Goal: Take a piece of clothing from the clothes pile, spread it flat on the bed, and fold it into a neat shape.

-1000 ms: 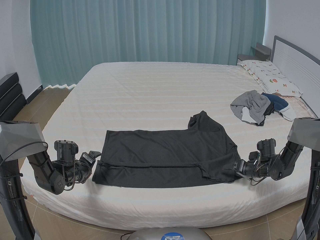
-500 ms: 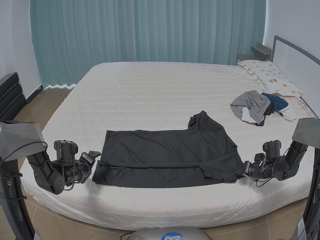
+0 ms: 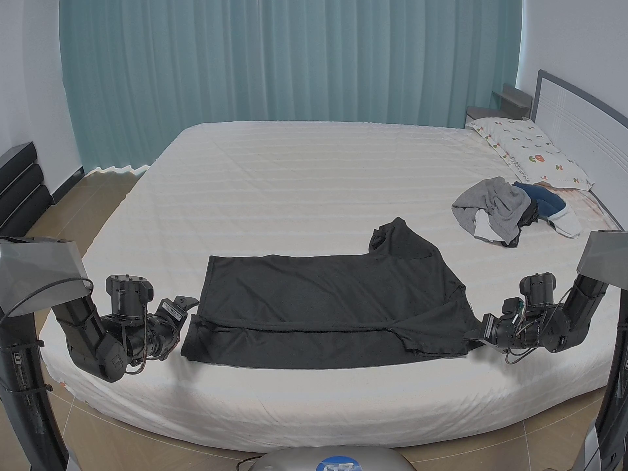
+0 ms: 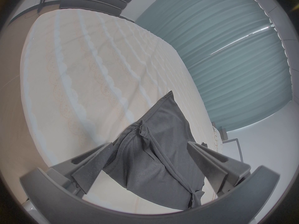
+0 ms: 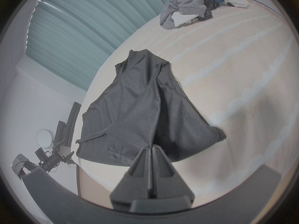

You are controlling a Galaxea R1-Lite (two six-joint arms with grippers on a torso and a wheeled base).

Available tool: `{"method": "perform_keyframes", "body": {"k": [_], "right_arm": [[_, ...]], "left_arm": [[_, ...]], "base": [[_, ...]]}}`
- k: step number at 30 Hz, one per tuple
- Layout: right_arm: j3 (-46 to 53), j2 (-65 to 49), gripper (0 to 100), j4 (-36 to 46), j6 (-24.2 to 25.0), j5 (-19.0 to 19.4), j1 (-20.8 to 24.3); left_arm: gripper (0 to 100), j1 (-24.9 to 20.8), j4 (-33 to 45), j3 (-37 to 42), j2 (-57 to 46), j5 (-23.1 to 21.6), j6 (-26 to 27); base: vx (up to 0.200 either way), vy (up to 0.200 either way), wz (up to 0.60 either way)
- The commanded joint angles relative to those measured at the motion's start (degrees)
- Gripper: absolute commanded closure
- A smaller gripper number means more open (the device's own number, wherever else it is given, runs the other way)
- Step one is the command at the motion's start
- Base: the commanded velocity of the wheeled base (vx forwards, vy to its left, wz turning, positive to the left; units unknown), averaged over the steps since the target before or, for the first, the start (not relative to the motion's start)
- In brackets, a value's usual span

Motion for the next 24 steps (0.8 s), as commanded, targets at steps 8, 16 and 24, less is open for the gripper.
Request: {"method": "perform_keyframes", "body": {"k": [8,16,24], "right_arm": [[-0.6,-5.8,0,-1.0,10.5,4.7,-1.1],[0.5,-5.8,0,-4.5,23.8,4.8,-1.1],[2.1,-5.7,0,-7.6,24.4,4.9,-1.1]], "left_arm": [[0,-0.5,-0.5,0.6,-1.7,0.0,0.4],[0,-0.4,0.0,0.7,-2.6,-2.7,0.0],[0,-0.5,0.0,0.7,-2.9,-4.2,0.0]], "base": [[0.0,0.0,0.0],[0.075,0.0,0.0],[0.15,0.0,0.0]]}}
